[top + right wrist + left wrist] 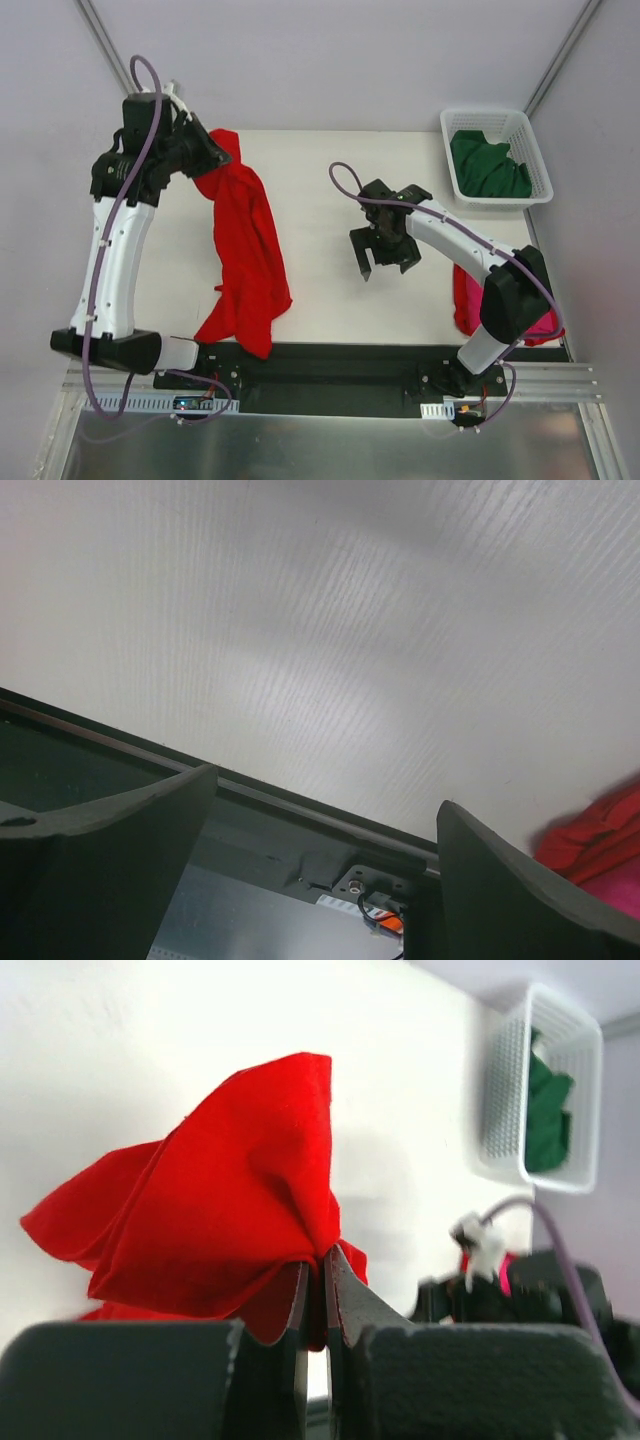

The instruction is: Fold and stack the t-shirts

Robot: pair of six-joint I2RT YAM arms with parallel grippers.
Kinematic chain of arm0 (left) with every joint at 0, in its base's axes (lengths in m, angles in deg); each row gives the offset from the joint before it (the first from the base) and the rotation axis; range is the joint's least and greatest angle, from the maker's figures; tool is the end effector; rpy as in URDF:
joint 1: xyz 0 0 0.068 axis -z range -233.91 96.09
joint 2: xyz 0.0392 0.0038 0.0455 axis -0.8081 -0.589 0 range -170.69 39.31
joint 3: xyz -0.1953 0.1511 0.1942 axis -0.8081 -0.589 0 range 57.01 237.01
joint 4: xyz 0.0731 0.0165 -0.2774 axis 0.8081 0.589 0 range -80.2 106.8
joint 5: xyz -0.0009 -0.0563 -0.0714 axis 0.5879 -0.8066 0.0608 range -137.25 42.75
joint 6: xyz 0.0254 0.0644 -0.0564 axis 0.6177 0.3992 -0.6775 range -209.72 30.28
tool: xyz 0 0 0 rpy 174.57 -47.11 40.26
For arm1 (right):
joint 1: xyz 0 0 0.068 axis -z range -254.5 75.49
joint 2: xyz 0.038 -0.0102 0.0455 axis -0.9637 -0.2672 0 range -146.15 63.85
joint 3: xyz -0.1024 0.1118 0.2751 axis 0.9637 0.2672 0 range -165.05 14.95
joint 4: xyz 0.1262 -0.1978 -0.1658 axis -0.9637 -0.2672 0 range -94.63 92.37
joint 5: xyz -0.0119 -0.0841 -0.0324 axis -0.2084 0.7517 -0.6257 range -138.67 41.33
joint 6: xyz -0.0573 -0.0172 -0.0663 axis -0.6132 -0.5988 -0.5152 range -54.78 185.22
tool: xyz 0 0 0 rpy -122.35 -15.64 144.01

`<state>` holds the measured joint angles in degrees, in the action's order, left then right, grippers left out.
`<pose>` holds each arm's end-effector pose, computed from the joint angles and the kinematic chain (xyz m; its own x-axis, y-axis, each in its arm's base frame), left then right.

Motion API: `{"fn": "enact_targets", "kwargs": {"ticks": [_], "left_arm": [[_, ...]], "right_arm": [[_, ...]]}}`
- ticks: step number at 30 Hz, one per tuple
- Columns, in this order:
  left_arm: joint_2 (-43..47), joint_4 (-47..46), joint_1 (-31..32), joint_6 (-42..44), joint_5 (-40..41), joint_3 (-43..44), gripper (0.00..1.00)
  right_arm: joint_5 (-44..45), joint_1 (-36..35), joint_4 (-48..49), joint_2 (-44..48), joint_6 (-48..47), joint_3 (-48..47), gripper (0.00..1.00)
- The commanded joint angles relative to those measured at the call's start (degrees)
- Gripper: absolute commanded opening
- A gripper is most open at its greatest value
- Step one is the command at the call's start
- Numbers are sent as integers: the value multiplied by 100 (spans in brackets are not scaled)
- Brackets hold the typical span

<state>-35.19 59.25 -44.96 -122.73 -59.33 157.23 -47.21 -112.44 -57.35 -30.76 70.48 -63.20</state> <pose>0.2904 -0.0626 0.5202 -0.5193 -0.4575 -0.7218 0.0697 0.8192 -0.5693 0.2849 0.2193 0.2503 -0.8185 -0.5219 -0.2402 -0.5371 0.8435 -0.0026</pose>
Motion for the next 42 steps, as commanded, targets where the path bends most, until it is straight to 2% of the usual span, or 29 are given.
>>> {"fn": "enact_targets", "kwargs": {"ticks": [1, 3, 4, 8, 9, 11, 12, 13, 16, 22, 26, 31, 35, 37, 42], "left_arm": [[-345, -252, -16, 559, 1075, 1820, 0], [-556, -103, -16, 568, 1181, 2131, 0], [-566, -68, -16, 568, 1494, 2315, 0], [-242, 108, -16, 524, 2173, 2256, 0], [-153, 265, -16, 446, 2348, 2151, 24], [266, 284, -16, 323, 2673, 1520, 95], [417, 276, -16, 104, 2771, 1257, 99], [575, 276, -16, -20, 2868, 784, 99], [954, 275, -16, -354, 2922, 315, 99], [648, -14, -16, -267, 2255, 489, 99], [-405, -515, -25, 40, 1350, 559, 99], [-2283, -489, -218, -38, 288, 954, 99], [-3666, -393, -639, -231, -687, 1279, 99], [-4262, -279, -693, -276, -840, 1438, 99], [-4819, 47, -824, -197, -1077, 1527, 99]], "right_arm": [[-75, -39, -13, 232, -86, 80, 96], [-84, -39, -22, 241, -95, 98, 96], [-84, -47, -30, 250, -95, 116, 96], [-84, -48, 4, 320, -121, 238, 96], [-93, -48, 13, 320, -130, 265, 96], [-93, -48, 40, 320, -121, 327, 96], [-93, -56, 57, 303, -121, 335, 96], [-93, -56, 66, 303, -121, 353, 96], [-286, -56, 154, 329, -148, 327, 96], [-435, -65, 137, 241, -244, 37, 96], [-549, -56, 154, 293, -218, 45, 96], [-567, -65, 189, 522, -253, 326, 96], [-594, -56, 189, 724, -236, 572, 96], [-620, -56, 198, 847, -227, 660, 96], [-620, -56, 180, 1041, -218, 819, 96]]}}
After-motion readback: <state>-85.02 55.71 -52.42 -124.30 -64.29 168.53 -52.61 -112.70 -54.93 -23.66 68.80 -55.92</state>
